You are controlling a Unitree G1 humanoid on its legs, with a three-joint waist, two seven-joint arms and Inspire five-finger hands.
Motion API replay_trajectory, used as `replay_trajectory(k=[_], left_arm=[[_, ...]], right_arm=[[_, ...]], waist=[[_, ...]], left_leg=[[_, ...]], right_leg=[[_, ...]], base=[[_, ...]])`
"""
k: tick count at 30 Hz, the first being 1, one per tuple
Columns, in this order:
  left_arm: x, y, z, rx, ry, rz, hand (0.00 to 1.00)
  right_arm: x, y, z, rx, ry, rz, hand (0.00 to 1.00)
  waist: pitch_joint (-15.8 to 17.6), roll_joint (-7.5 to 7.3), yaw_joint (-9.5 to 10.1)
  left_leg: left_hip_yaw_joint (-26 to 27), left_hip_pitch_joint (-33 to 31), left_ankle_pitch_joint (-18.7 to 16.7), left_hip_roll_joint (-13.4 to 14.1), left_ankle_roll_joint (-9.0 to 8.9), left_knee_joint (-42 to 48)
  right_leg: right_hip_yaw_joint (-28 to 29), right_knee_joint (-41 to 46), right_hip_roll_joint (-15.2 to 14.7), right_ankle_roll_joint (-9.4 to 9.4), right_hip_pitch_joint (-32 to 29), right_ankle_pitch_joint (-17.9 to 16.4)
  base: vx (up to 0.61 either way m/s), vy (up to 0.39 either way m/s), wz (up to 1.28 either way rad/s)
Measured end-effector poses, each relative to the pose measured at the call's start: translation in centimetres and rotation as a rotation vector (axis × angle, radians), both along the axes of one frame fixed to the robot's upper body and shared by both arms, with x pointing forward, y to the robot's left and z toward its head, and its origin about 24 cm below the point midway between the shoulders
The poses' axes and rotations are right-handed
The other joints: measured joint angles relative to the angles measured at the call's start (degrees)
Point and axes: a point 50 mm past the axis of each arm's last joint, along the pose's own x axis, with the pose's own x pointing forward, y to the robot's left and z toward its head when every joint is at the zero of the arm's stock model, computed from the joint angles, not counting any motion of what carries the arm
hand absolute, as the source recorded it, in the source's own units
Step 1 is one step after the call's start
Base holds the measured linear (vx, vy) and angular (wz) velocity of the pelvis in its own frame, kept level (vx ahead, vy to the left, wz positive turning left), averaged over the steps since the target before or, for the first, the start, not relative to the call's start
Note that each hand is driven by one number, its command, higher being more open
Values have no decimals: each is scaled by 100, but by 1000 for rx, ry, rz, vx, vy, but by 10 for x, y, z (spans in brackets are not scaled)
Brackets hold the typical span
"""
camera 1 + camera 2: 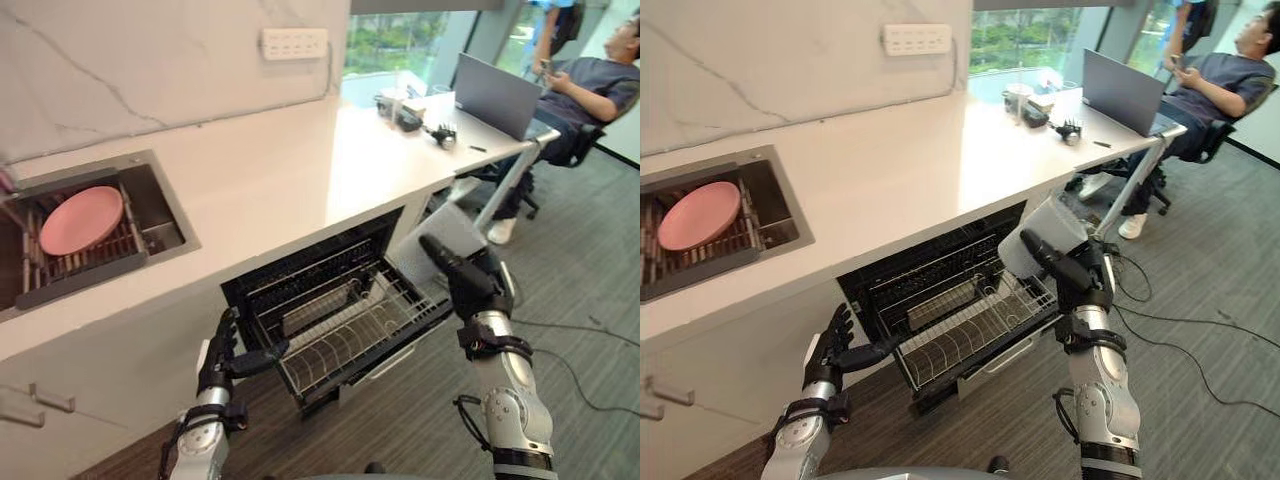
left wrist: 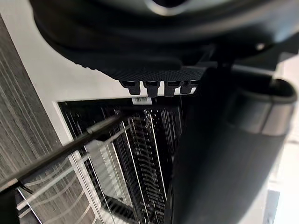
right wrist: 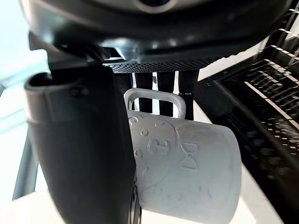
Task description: Walk over to the sink, pick up the cup, carry it to the dishwasher, place the cup inside the dishwasher, then close the dishwasher door
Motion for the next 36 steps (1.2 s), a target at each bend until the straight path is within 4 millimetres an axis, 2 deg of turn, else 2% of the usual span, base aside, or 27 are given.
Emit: replay_trajectory(k=[2, 5, 10, 13, 18, 20, 24, 27, 32, 36], left_arm=[[-11, 1, -8, 10, 50, -29, 100], [-26, -1, -17, -2, 109, -80, 100], [-56, 3, -48, -24, 343, -179, 100], [-72, 4, -58, -39, 435, -218, 100], [-84, 5, -67, -50, 530, -224, 100], [-84, 7, -67, 18, 546, -251, 100], [-76, 7, -66, 40, 533, -261, 100], [-66, 9, -63, 61, 520, -261, 100], [-46, 11, -55, 115, 469, -272, 100], [-26, 14, -47, 151, 420, -292, 100]], right_arm=[[1, 0, -11, -62, 68, 49, 0], [8, -2, -22, -96, 123, 78, 0], [24, -5, -59, -211, 351, 137, 0], [19, -6, -75, -235, 457, 168, 0], [13, -6, -96, -269, 585, 188, 0], [14, -5, -98, -316, 607, 205, 0], [23, -1, -97, -363, 628, 224, 0], [33, -2, -96, -385, 652, 227, 0], [56, -8, -84, -438, 674, 217, 0], [76, -12, -64, -489, 631, 236, 0]], waist=[[2, 0, 127], [4, 0, 203], [94, 16, 334], [196, 37, 429], [326, 149, 554], [391, 162, 597], [516, 159, 663], [651, 100, 804], [961, -41, 1168], [1257, -168, 1387]], left_leg=[[-196, -47, 51, -59, 18, -11], [-348, -97, 125, -109, 43, -47], [-587, -82, 377, -192, 30, -312], [-734, -99, 464, -203, 19, -384], [-933, -121, 527, -221, 14, -397], [-1012, -145, 553, -227, 5, -397], [-1143, -210, 600, -245, 10, -396], [-1272, -332, 651, -246, -1, -390], [-1418, -641, 735, -228, -5, -331], [-1513, -897, 746, -222, 13, -180]], right_leg=[[-187, 1, -51, 25, 67, -21], [-318, 1, -96, 33, 94, -28], [-575, -1, -144, 39, 144, -50], [-705, -1, -142, 28, 172, -59], [-901, -1, -142, 35, 252, -72], [-969, -1, -139, 35, 265, -73], [-1104, -1, -138, 35, 279, -73], [-1223, -3, -124, 28, 231, -78], [-1332, 0, -73, -8, 20, -59], [-1337, 2, -51, -12, -105, -55]], base=[[-36, 21, 44], [-38, 20, 34], [-59, 17, 25], [-51, 7, 24], [-23, 5, 21], [-5, 2, 18], [-9, 7, 19], [-11, 4, 22], [4, -4, 14], [20, -2, 16]])
